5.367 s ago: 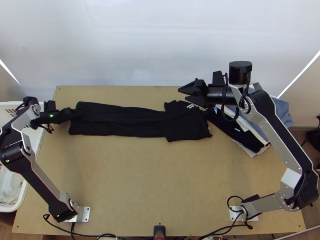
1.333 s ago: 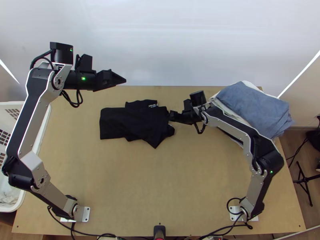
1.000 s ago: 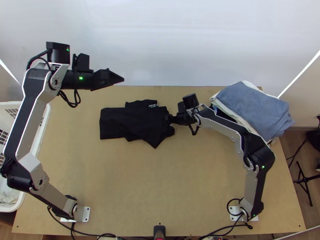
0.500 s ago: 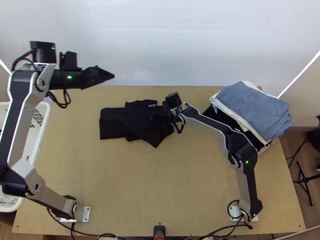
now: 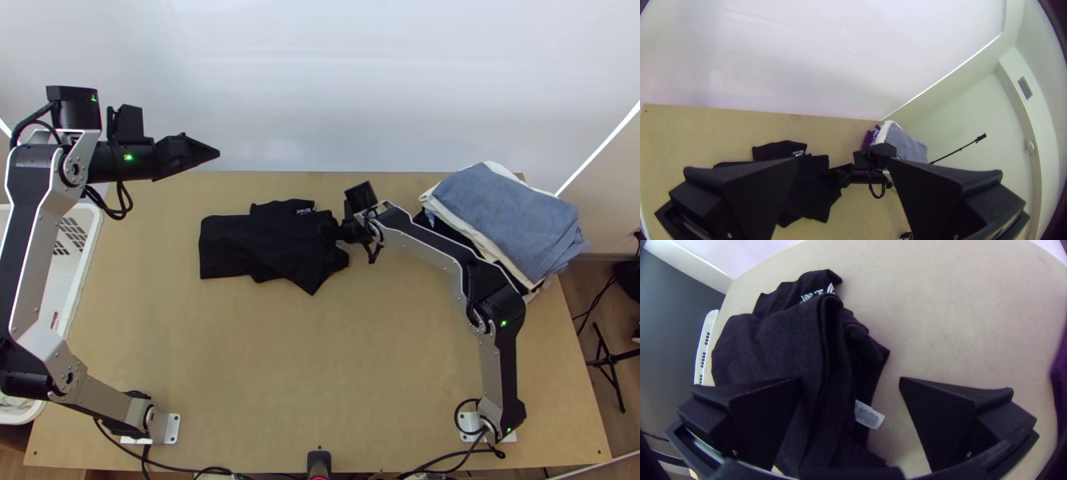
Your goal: Fold the t-shirt
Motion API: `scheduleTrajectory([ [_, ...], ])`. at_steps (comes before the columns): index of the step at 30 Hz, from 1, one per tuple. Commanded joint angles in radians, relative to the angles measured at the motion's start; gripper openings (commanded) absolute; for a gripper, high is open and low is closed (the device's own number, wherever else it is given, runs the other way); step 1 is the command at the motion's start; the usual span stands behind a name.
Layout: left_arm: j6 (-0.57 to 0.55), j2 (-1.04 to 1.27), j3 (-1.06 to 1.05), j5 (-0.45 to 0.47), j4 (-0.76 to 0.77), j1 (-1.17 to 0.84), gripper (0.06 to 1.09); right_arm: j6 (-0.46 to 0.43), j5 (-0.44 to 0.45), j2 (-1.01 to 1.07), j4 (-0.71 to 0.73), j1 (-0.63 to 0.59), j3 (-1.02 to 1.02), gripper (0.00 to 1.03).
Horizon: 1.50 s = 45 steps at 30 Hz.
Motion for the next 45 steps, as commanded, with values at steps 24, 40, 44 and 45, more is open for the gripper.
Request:
scheduleTrajectory([
  [24, -0.006, -0.016, 0.027, 0.0, -0.019, 0.04, 1.04, 0.186, -0.005, 0.028, -0.021, 0.064, 0.271, 0.03],
  [40, -0.007, 0.013, 0.027, 0.0, -0.01, 0.014, 1.04, 0.292, -0.133, -0.205, -0.251, -0.169, 0.64, 0.02],
  [44, -0.004, 0.01, 0.027, 0.0, -0.008, 0.015, 1.04, 0.295, -0.13, -0.228, -0.273, -0.242, 0.67, 0.03],
  [45, -0.006, 0.01, 0.027, 0.002, -0.008, 0.015, 1.04, 0.295, -0.13, -0.236, -0.277, -0.261, 0.67, 0.02],
])
